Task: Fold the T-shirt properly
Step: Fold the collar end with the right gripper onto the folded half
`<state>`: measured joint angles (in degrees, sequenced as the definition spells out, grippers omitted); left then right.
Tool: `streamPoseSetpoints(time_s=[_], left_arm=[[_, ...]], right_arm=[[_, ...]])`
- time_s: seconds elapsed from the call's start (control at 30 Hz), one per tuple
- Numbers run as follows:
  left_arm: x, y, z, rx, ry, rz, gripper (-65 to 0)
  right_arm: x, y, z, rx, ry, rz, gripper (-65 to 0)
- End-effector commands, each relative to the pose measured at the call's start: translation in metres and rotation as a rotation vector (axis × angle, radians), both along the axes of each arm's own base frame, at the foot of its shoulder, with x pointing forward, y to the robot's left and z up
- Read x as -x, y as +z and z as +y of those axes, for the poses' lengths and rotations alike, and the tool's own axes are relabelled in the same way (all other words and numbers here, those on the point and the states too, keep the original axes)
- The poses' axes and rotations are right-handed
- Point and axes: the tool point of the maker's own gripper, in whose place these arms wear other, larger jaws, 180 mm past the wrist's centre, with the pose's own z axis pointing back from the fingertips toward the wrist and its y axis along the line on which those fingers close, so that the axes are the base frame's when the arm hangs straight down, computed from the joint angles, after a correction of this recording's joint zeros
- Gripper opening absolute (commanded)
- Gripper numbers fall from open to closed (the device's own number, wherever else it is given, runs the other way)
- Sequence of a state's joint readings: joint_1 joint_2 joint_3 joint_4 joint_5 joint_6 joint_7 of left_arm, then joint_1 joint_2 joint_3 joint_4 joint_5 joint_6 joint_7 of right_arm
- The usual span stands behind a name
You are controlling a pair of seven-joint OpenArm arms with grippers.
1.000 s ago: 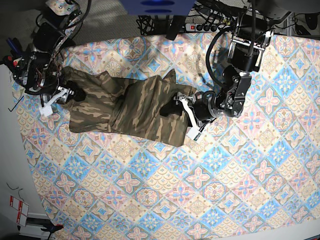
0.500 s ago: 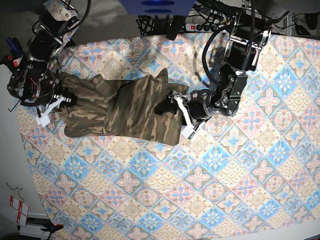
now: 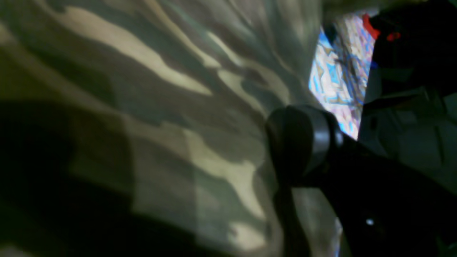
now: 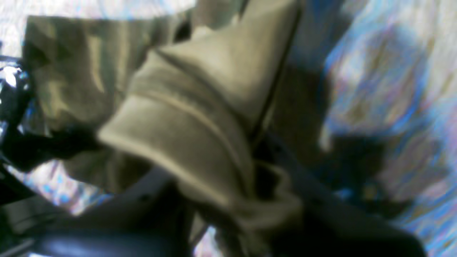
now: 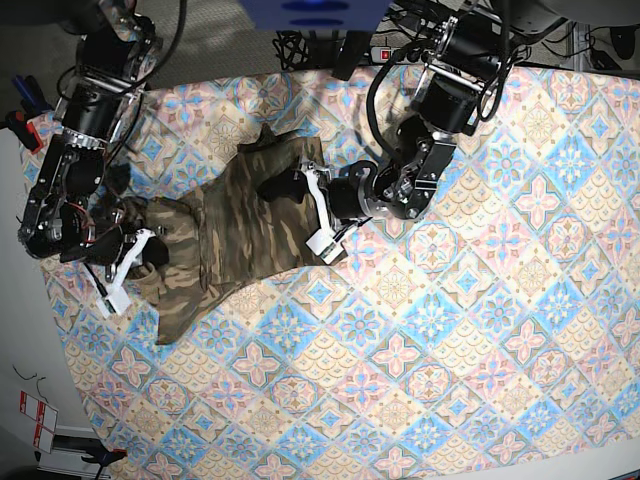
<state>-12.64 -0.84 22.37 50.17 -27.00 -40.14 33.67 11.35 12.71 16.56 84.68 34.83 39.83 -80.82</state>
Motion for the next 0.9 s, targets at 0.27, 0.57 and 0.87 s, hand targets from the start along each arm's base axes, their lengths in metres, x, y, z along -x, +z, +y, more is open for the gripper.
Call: streamPoseSetpoints(time_s=[0.27, 0.57, 0.87], left_arm=[[0.002, -0.003, 0.001, -0.032, -0.027, 0.006, -16.2], [0.003, -0.004, 0.001, -0.035, -0.030, 0.009, -16.2], [0.022, -0.003, -0.005, -0.018, -0.043, 0.016, -16.0]], right_arm=[[-0.002, 0.048, 0.068, 0.093, 0.269, -0.184, -61.9], [0.030, 0.023, 0.140, 0.071, 0.505, -0.116, -61.9], [0.053, -0.030, 0.158, 0.158, 0.591, 0.045, -61.8]])
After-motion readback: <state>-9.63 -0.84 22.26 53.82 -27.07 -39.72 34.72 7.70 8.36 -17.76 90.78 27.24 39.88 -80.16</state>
